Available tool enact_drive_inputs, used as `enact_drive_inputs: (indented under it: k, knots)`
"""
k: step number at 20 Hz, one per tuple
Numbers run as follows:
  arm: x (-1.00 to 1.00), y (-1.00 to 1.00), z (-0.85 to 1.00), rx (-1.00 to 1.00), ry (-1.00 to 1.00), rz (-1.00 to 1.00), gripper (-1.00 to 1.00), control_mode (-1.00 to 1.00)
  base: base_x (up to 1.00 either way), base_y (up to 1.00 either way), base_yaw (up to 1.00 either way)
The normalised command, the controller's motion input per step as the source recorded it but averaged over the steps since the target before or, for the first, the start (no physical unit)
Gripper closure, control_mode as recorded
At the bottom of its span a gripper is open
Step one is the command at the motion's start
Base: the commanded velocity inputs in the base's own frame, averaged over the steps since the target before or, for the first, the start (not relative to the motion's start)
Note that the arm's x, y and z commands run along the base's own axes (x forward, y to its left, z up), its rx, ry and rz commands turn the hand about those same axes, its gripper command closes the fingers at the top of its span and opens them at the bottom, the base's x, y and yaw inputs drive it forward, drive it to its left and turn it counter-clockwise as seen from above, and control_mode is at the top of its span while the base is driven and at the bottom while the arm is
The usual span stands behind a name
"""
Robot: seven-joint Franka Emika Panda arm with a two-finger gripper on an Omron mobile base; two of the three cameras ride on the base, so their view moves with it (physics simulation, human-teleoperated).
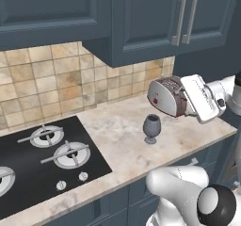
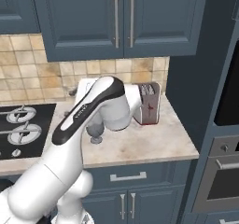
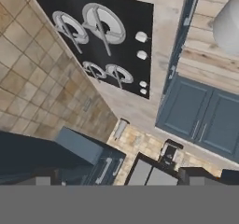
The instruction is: Retrieve the wine glasses from the counter and place one next to each plate.
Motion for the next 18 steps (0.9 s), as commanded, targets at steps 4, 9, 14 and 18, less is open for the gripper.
enact_drive_inputs:
  k: [4,9,14,18]
  knots:
    - [0.4,-0.21,-0.37,0.0,0.26,-0.01,-1.0,-1.0,0.0,0.0,0.0]
    - [0.37,-0.28,-0.23,0.03,0.14,0.0,-1.0,-1.0,0.0,0.0,0.0]
    - [0.27,-0.3,-0.21,0.01,0.02,0.0,-1.0,-1.0,0.0,0.0,0.0]
    - [0.19,-0.14,-0.26,0.0,0.0,0.0,-1.0,-1.0,0.0,0.0,0.0]
